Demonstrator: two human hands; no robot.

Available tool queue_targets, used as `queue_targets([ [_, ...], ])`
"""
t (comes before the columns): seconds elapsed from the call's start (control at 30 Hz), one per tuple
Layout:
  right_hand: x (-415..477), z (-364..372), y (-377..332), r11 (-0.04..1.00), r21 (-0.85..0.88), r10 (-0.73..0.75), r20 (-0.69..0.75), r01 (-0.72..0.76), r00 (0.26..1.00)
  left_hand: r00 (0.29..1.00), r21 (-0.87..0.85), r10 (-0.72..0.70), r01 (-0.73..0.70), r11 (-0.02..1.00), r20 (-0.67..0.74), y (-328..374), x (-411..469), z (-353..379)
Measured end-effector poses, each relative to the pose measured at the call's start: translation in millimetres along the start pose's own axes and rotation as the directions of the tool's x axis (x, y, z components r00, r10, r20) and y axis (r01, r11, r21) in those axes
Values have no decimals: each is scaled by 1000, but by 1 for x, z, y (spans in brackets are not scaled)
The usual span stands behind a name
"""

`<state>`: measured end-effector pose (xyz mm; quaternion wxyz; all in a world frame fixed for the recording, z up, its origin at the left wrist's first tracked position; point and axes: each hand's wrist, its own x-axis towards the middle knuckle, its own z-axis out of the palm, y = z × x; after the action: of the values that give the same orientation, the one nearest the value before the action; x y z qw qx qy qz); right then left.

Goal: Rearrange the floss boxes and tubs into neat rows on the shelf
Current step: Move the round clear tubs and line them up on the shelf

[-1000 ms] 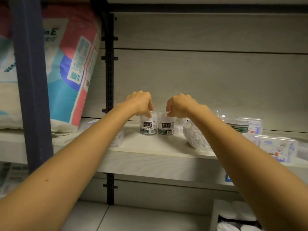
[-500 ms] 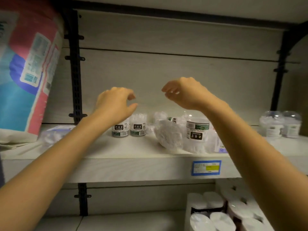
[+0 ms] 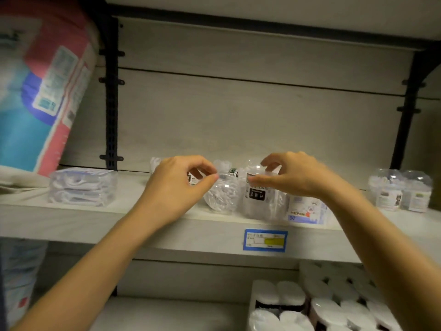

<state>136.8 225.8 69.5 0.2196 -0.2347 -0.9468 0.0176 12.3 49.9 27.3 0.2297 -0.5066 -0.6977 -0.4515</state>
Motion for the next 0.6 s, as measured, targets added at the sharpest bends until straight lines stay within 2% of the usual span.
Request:
queue_targets([
  [0.1,5,1,4,1000,-2,-29,25,29,999,1000,14,-19,19,1000,-16,4,-8,1],
  [0.2,0,-7,6,993,101,-56,4,55,998,998,2,-40,41,999,-53,8,-13,-1],
  [0.33,-28,-20,9,939,329,-30,-220,103,975,995,-63,-52,47,997,-82,21,-19,0],
  [0.43,-59,-10,2,789,583,14,-330,192,944,995,-166,-102,100,981,1,33,-24,0],
  [0.53,-85,18,-15,540,804,44,-323,249,945,960,-346,-112,199,917,256,40,-33,0],
  [0.6,-98,36,-26,369,886,81,-333,282,940,943,-481,-64,225,848,328,42,-41,1],
])
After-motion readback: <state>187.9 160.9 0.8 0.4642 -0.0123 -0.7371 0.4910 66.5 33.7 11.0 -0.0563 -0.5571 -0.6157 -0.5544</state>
